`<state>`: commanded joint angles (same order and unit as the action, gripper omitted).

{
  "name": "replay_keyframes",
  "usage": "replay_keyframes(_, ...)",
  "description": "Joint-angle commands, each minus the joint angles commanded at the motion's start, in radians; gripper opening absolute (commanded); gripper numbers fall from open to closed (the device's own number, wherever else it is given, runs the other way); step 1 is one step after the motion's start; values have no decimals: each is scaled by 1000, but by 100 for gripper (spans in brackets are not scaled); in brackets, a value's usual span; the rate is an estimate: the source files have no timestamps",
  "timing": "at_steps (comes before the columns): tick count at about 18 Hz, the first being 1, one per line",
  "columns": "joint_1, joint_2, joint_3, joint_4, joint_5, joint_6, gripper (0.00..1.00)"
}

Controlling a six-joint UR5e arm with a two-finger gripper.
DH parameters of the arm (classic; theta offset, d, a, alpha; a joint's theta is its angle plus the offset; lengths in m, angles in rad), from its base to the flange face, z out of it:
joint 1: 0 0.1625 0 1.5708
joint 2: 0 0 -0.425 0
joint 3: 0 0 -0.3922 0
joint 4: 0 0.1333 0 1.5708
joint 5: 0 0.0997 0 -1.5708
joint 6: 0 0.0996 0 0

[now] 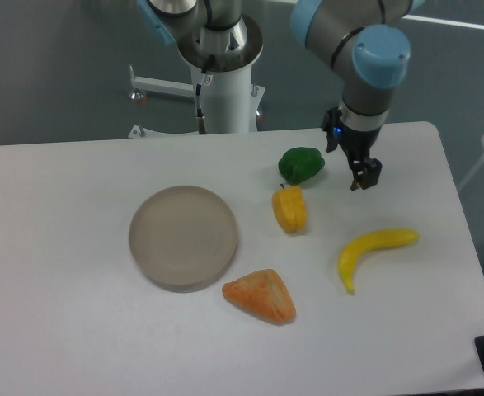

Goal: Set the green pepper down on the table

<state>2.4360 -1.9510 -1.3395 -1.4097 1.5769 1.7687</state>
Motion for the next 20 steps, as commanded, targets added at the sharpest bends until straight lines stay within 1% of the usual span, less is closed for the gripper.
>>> replay_keyframes(1,-8,-20,23,0,-3,0,100)
replay_keyframes(2,-34,-46,54,1,-2,-5,100)
replay_keyframes(6,-69,-112,109,8,-12,-116,100)
replay_keyframes(8,-90,-134,120,12,-11,-156,100)
replay_keyframes(9,-97,-143,118,29,-9,-182,100)
replay_keyframes(11,-103,-146,117,43,-8,-187,100)
replay_keyframes(20,-104,-143,100,47,-5,-187,100)
